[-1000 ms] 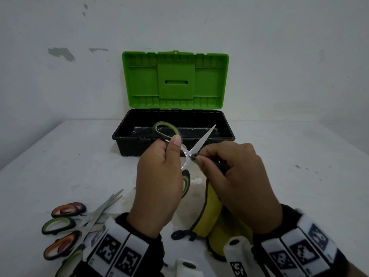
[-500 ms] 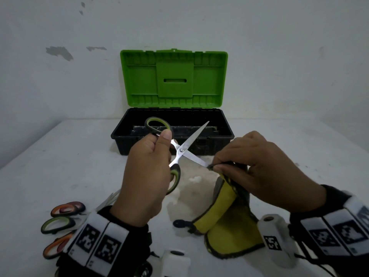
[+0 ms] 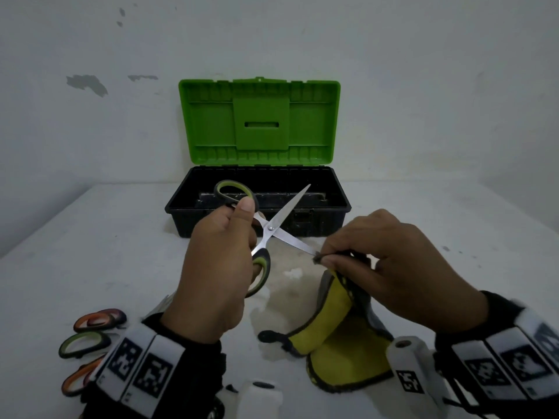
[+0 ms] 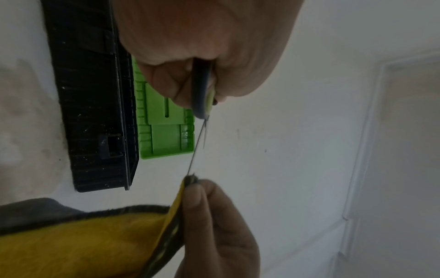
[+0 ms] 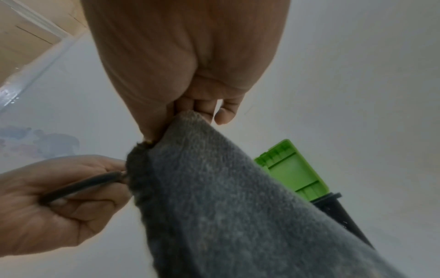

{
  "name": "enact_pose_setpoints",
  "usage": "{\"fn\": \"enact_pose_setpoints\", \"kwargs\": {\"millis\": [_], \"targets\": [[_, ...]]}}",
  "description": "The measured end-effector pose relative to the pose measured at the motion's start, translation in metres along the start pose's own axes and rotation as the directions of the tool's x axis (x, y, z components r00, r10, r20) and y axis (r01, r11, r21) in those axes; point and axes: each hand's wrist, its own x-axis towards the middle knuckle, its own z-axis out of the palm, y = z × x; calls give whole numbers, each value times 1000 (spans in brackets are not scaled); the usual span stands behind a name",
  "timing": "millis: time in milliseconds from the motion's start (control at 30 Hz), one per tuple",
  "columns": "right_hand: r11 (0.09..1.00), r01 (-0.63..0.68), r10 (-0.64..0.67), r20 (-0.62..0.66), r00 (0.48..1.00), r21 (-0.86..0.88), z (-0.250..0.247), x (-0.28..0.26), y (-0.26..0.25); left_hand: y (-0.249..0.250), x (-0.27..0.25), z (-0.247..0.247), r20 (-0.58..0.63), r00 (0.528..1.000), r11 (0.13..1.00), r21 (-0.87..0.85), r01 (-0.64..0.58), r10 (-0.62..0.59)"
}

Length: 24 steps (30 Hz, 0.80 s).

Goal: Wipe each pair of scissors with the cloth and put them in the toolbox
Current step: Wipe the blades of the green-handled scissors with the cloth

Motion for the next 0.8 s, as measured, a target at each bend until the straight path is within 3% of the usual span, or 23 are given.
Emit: {"fn": "enact_pose_setpoints", "kwargs": {"millis": [267, 400, 500, 633, 800], "targets": [[995, -93, 95, -78, 992, 26, 0, -6, 2, -2, 1, 8, 46, 998, 999, -17, -31, 31], [992, -118, 118, -1, 993, 38, -2, -14, 8, -1, 3, 1, 28, 999, 999, 8, -41, 41], [971, -237, 236, 52, 970, 17, -9, -25, 17, -4, 5, -7, 62, 998, 998, 62, -29, 25], [943, -332, 333, -85, 939, 29, -15, -27, 22, -7, -1, -6, 101, 995, 990, 139, -31, 17], [951, -273, 293, -149, 944, 142, 6, 0, -9, -12, -8, 6, 130, 975, 954, 221, -203, 178]]}}
